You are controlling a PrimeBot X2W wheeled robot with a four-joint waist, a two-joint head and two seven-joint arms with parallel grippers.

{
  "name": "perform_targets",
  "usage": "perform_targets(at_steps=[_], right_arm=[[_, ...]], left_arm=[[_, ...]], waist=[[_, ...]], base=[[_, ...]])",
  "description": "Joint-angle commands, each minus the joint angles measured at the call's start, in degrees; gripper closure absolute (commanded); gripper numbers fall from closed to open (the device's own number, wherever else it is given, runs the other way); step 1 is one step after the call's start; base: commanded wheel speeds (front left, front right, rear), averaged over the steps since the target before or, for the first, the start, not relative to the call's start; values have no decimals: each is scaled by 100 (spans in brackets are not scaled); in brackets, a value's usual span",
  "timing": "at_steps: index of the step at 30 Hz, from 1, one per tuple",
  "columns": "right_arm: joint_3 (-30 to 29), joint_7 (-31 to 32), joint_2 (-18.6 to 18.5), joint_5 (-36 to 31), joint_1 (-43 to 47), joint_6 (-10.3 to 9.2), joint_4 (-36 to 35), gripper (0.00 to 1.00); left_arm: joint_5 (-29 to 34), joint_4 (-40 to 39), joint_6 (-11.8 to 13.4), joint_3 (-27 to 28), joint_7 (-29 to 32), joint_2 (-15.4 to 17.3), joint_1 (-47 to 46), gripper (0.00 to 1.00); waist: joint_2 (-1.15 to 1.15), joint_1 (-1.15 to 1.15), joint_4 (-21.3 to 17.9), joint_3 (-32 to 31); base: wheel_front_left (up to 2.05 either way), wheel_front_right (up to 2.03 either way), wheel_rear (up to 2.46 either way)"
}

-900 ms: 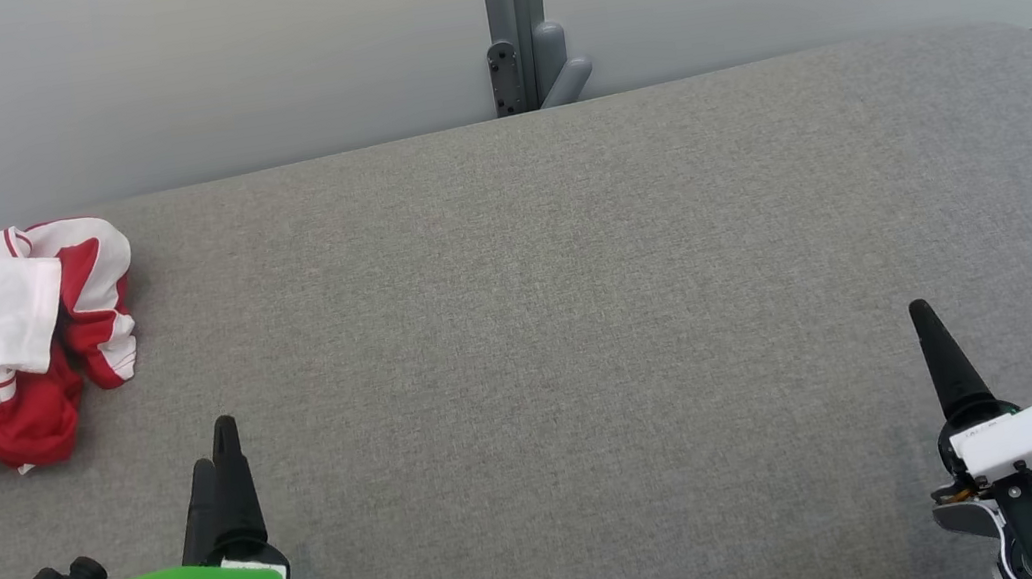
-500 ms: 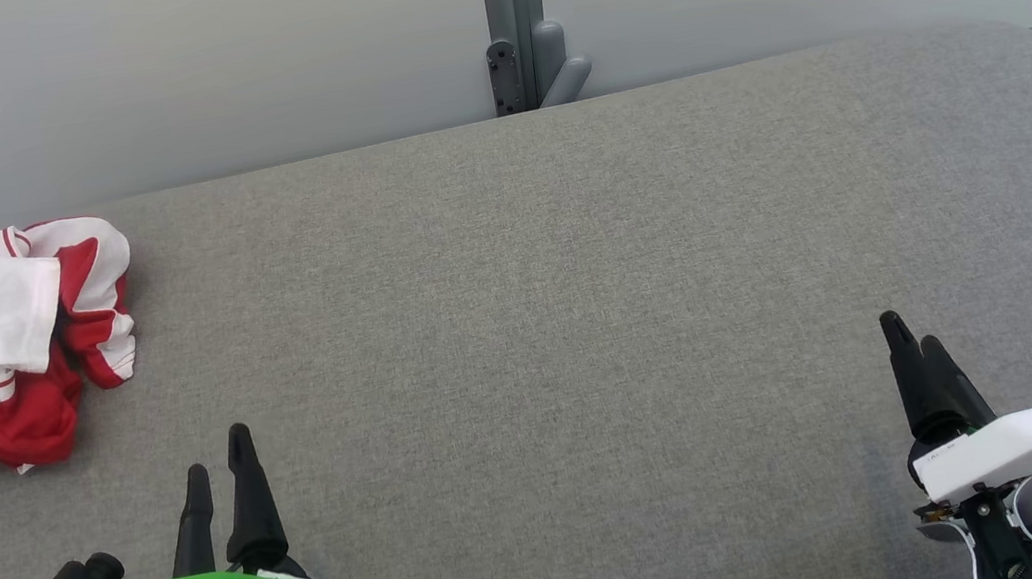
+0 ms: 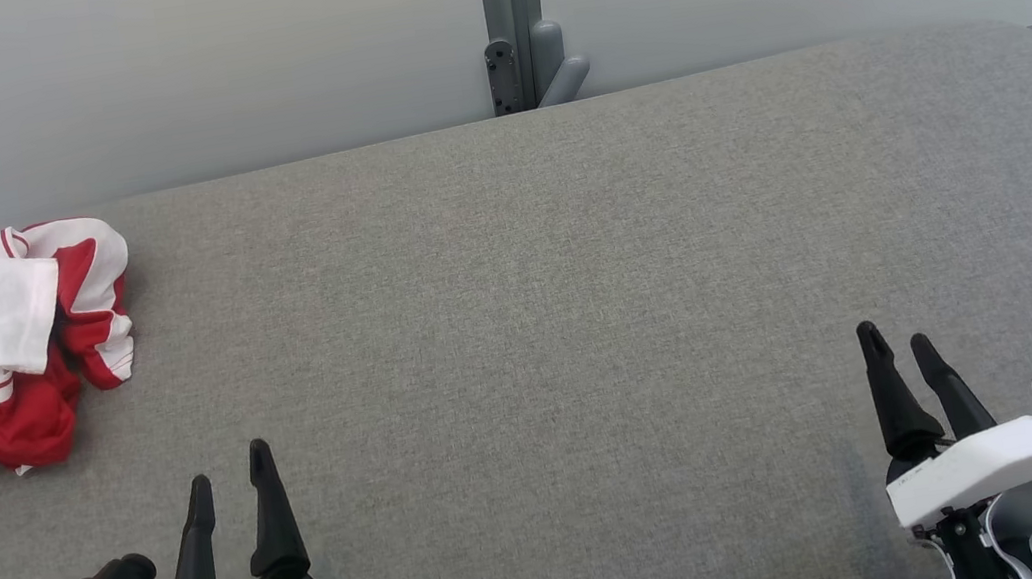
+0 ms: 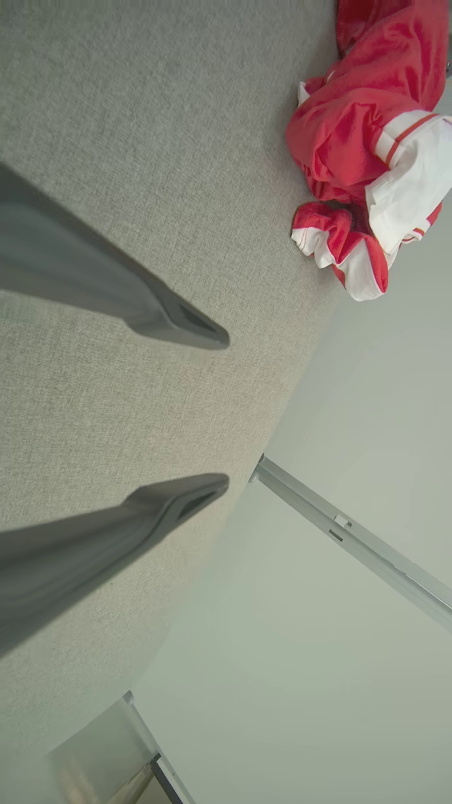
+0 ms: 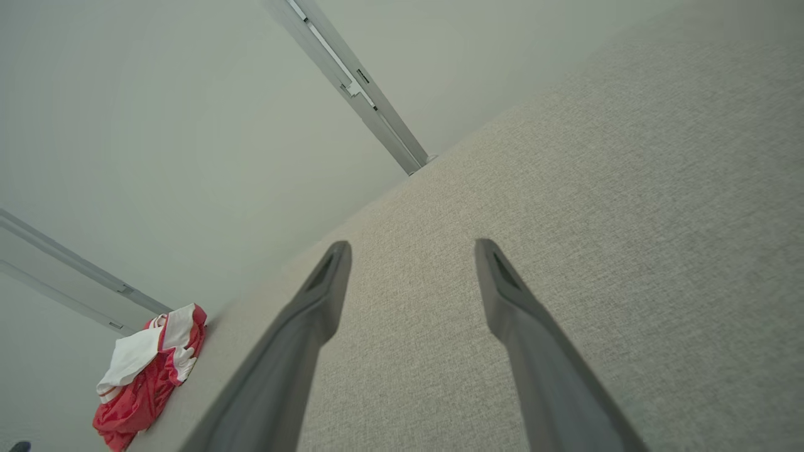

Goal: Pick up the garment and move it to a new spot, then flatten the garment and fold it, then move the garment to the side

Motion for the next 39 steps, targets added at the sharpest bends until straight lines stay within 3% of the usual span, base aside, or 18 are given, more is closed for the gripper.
perform_targets(at_steps=[1, 12, 27, 39], right_arm=[[53, -84, -41, -250, 8, 2, -83, 0], [233, -305, -49, -1183, 67, 3, -95, 0], [351, -533, -55, -2002, 143, 2, -113, 0], [393, -713, -60, -2590, 198, 3, -167, 0]], left_arm=[[205, -29, 44, -11, -57, 40, 23, 0], [1070, -44, 165, -24, -205, 117, 121, 0], [1796, -114, 216, 1, -359, 131, 339, 0], [2151, -42, 86, 151, -483, 89, 440, 0]], waist=[[20, 0, 2, -1], [24, 0, -15, -9], [28, 0, -37, -46], [32, 0, -48, -70]], base=[[0, 0, 0], [0, 0, 0], [0, 0, 0], [0, 0, 0]])
